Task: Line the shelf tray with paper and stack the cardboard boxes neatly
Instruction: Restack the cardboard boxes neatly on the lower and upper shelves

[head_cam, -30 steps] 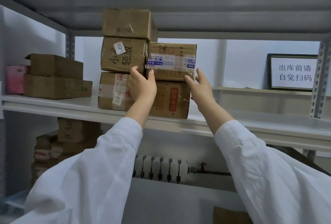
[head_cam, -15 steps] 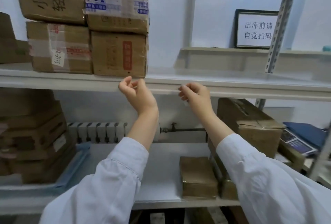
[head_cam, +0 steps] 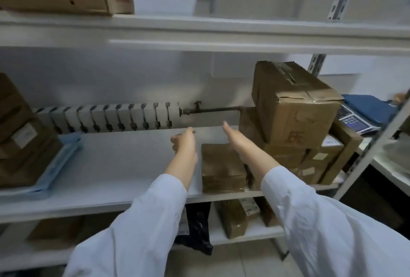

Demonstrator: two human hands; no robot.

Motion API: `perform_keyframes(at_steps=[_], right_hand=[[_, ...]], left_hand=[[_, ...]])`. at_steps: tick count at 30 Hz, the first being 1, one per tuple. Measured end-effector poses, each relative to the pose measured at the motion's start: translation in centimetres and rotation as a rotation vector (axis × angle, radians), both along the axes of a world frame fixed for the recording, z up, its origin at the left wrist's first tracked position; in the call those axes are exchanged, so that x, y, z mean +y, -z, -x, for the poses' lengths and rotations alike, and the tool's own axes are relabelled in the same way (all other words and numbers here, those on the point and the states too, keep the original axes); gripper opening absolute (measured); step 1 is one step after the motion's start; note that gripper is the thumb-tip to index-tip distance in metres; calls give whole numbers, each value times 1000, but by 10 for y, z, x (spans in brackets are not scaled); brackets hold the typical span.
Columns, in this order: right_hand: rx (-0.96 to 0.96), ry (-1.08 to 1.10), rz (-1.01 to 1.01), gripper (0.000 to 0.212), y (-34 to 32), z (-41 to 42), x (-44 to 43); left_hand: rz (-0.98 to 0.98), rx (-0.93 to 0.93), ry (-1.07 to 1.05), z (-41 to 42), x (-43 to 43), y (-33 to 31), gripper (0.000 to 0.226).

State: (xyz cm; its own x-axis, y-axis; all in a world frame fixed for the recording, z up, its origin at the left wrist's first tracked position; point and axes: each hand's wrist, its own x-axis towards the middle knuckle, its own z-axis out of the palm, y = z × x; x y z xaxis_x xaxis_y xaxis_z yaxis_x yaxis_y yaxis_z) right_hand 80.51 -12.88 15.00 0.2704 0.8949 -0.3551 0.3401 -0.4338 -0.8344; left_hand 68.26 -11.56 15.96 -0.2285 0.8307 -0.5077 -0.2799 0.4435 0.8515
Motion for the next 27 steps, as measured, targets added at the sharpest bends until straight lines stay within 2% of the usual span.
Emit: perform_keyframes(at_steps=[4,8,14,19,23,27], right_hand=[[18,51,97,65,43,-14,6],[87,67,179,59,73,-21,9],[108,112,265,57,85,-30,3],[97,190,188,67,72,-30,3],[12,219,43,61,44,-23,3],[-19,171,-78,68,9,-9,-3]], left_hand=[[139,48,155,-9,-10,47,64],[202,80,361,-19,-23,76,54],[228,121,438,-21,-23,96,45],[113,161,394,-12,-14,93,59],[-62,223,349,0,-14,65,52],[-204,240,321,18,-19,26,44]])
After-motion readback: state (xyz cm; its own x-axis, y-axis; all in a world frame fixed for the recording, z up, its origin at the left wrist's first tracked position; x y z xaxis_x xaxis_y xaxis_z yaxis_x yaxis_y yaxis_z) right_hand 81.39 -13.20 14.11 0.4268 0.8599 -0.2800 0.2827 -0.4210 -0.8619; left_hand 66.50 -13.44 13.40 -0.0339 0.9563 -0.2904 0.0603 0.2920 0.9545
